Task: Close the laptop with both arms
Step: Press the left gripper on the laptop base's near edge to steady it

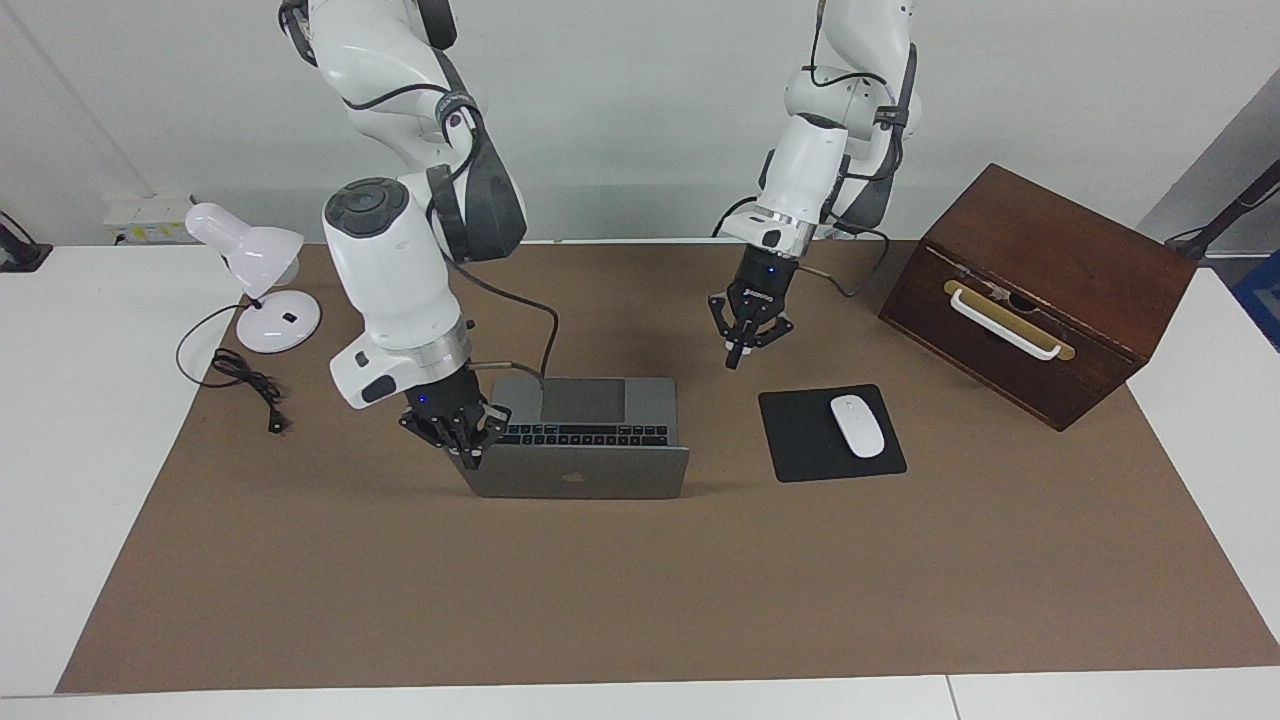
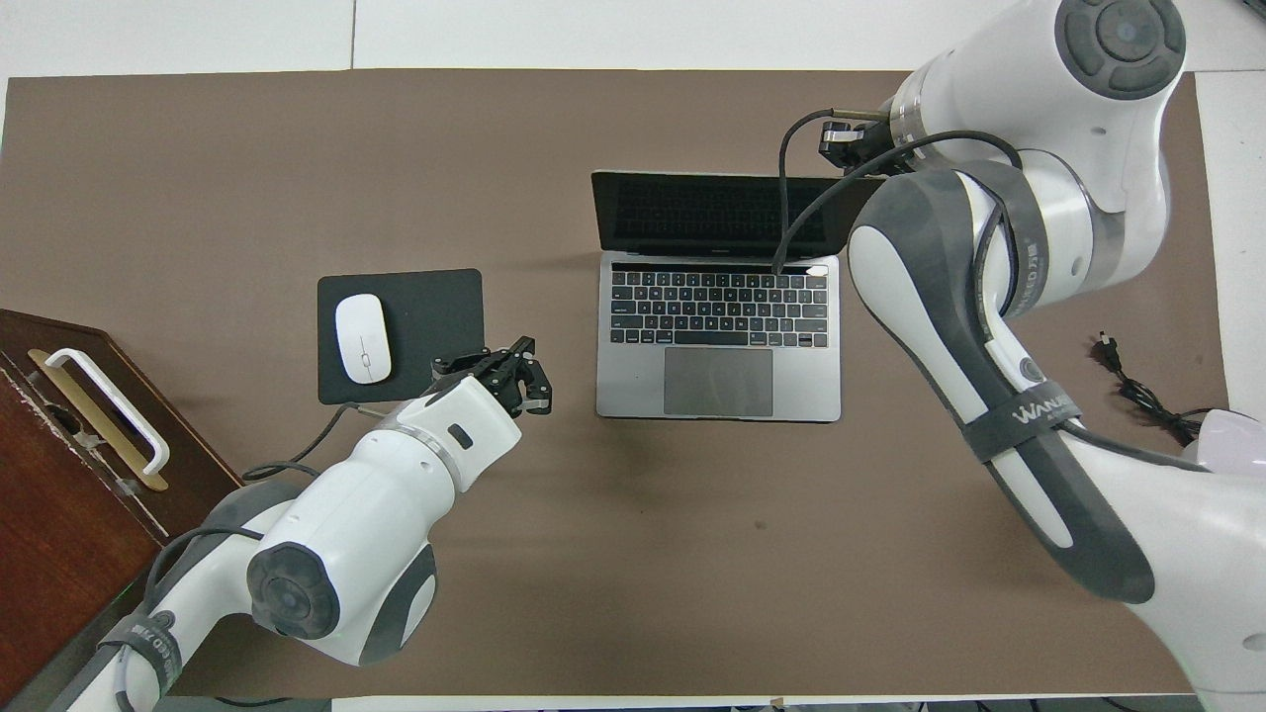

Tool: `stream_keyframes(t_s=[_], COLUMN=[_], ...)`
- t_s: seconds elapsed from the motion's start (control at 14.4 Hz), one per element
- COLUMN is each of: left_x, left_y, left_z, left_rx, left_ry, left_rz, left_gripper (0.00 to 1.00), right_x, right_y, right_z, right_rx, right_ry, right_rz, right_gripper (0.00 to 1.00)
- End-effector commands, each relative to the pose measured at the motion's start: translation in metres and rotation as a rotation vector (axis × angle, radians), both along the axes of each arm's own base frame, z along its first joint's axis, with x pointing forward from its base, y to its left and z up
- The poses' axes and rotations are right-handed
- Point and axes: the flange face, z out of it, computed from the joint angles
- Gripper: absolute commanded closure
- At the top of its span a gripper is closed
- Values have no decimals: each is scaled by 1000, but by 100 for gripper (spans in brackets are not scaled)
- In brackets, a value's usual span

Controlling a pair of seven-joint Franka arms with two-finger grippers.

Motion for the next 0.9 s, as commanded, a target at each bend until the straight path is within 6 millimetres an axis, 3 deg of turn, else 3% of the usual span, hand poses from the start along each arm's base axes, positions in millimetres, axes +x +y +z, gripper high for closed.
stream_keyframes(t_s=[0.0,0.21,0.83], left_x=[0,3,4], left_y=[-13,-24,-51], left_z=[-14,-19,-66], left_rx=[-17,-10,31], left_ry=[-33,-38,-59], left_rz=[-18,-42,-123], left_gripper=[100,100,100], right_x=[-8,-9,-20], right_y=[0,0,3], right_z=[2,2,1], right_rx=[10,12,-7], right_ry=[4,9,86], right_rz=[-18,-19,4], right_gripper=[100,100,100])
